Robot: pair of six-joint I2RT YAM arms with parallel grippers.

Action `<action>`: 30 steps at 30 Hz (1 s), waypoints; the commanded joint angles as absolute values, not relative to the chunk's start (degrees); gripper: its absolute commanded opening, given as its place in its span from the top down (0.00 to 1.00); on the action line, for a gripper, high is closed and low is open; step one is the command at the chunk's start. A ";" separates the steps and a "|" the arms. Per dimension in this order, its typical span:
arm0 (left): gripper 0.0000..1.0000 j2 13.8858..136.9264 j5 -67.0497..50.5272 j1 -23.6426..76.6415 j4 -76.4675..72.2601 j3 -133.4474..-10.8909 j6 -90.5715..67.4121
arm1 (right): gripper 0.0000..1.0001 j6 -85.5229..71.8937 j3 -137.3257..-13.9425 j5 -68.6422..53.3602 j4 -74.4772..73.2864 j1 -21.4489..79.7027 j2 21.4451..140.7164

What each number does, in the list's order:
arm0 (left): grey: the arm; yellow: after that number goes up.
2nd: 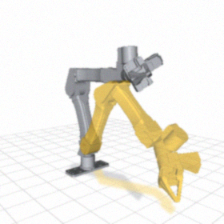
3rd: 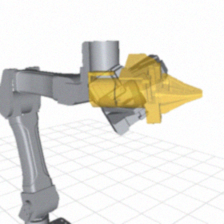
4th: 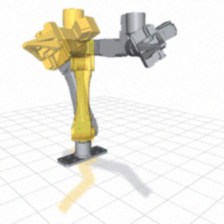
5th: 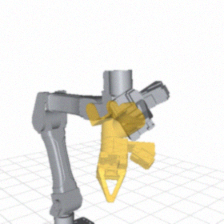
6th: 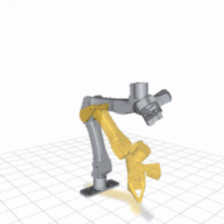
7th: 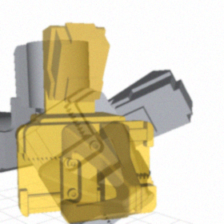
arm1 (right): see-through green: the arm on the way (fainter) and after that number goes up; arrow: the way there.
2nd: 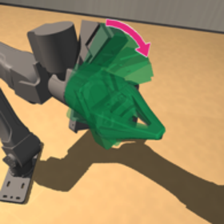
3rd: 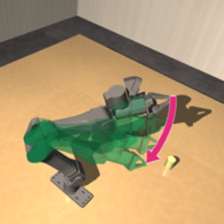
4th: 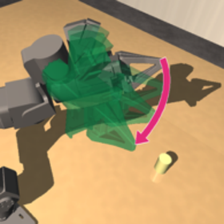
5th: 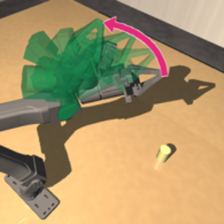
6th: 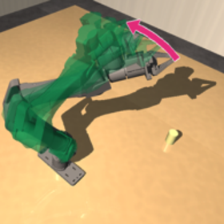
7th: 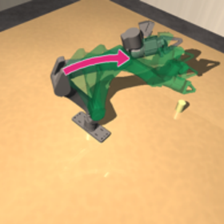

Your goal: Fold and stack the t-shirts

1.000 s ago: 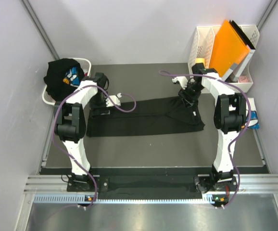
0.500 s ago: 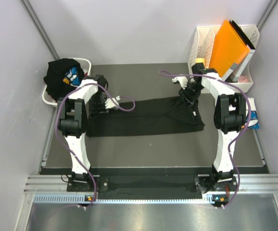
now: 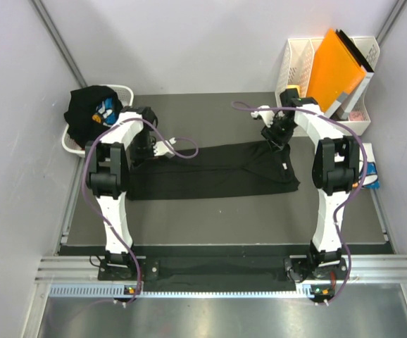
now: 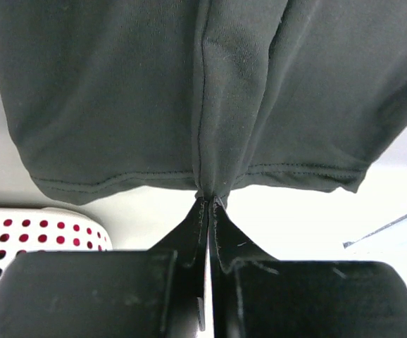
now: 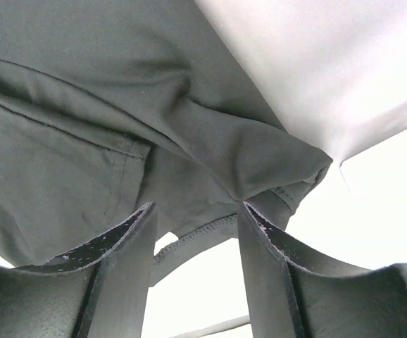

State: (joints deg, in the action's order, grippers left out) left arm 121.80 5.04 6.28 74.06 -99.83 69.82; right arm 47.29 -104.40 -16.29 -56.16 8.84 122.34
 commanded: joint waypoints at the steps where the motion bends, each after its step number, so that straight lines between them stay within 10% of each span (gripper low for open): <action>1: 1.00 121.46 2.46 5.89 79.97 -103.35 70.75 | 0.51 48.43 -107.05 -16.09 -55.99 9.49 123.13; 30: 1.00 114.70 7.38 6.24 86.31 -92.55 80.51 | 0.53 50.54 -108.19 -13.27 -56.78 10.11 123.58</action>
State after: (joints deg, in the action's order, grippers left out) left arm 117.51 6.96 6.09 75.31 -94.56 78.22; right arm 49.71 -106.21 -13.21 -56.88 9.34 123.48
